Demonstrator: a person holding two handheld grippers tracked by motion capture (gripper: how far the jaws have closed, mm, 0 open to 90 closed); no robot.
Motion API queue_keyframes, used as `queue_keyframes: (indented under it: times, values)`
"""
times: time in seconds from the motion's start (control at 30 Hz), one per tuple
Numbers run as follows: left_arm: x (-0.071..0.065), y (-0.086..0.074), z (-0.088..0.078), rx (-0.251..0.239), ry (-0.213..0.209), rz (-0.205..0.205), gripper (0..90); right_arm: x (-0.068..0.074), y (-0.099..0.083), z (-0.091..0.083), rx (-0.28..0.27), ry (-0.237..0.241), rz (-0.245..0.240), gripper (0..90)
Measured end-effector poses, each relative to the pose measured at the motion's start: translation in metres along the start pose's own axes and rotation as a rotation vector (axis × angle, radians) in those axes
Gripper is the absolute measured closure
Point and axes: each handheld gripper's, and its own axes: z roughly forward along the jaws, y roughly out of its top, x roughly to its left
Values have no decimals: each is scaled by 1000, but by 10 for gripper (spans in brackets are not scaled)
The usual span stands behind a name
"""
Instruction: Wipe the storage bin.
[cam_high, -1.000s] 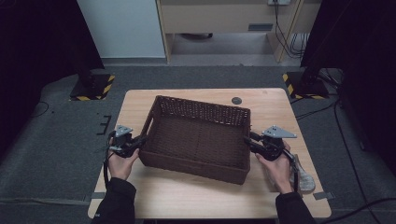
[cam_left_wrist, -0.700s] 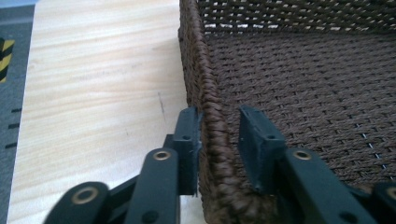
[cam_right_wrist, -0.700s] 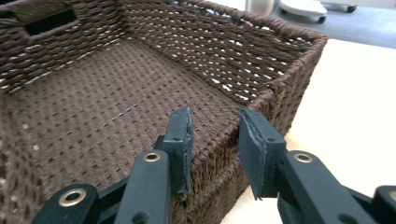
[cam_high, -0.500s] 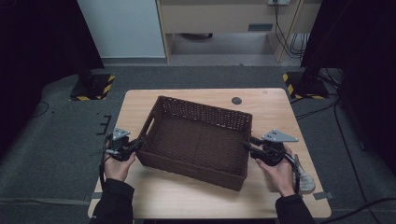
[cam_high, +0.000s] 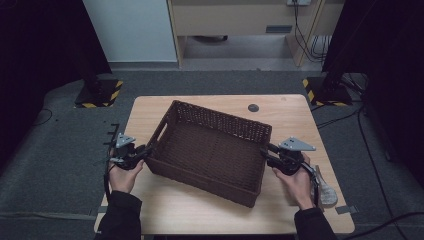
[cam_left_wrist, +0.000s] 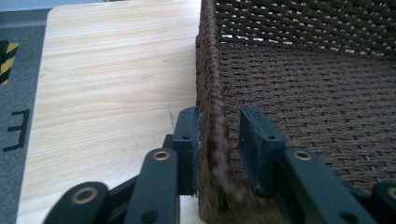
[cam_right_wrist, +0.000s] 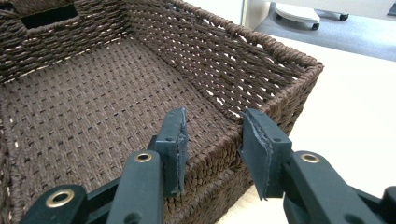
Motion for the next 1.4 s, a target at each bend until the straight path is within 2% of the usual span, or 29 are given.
queue_keyframes:
  times: [0.13,0.2,0.33,0.4,0.43,0.47,0.53,0.6,0.67,0.87,0.93,0.97,1.03,1.13,1.23,1.3,1.4]
  values:
    - [-3,-1,-11,-9,13,-8,644,7,-2,-9,15,15,4,600]
    - [-6,0,-10,-5,40,11,625,10,-3,-12,23,23,12,597]
    - [-7,0,-6,-10,62,7,654,8,-2,-16,34,56,17,588]
    - [-6,0,-4,-11,62,9,674,5,-1,-15,2,42,6,552]
    - [-5,1,-3,-7,91,27,716,3,1,-14,-10,32,-2,549]
    - [-5,1,-1,-11,89,21,770,2,2,-13,-21,21,-10,542]
    - [-4,2,2,-8,83,17,774,-1,4,-9,-40,6,-20,537]
    - [-3,4,4,-9,89,28,776,-4,4,-4,-32,-10,-24,536]
    - [-1,5,8,-20,84,22,774,-6,2,0,-12,-22,-32,540]
    - [5,5,10,-48,58,-15,760,-4,0,-2,-4,-21,-2,555]
    - [6,4,4,-50,46,-48,717,-1,-1,-4,-1,-22,4,554]
    - [5,4,1,-52,47,-60,695,-1,-2,-5,0,-21,3,553]
    - [2,3,-7,-52,65,-55,652,2,-3,-8,0,-15,11,550]
    - [-8,1,-17,-33,52,-47,629,6,-6,-12,0,-9,19,547]
    - [-18,1,-16,-21,42,-39,608,11,-7,-16,7,-5,25,542]
    - [-21,1,-13,-31,64,-20,617,12,-7,-18,10,3,19,538]
    - [-17,1,-11,-44,44,-44,614,10,-4,-20,14,23,-2,553]
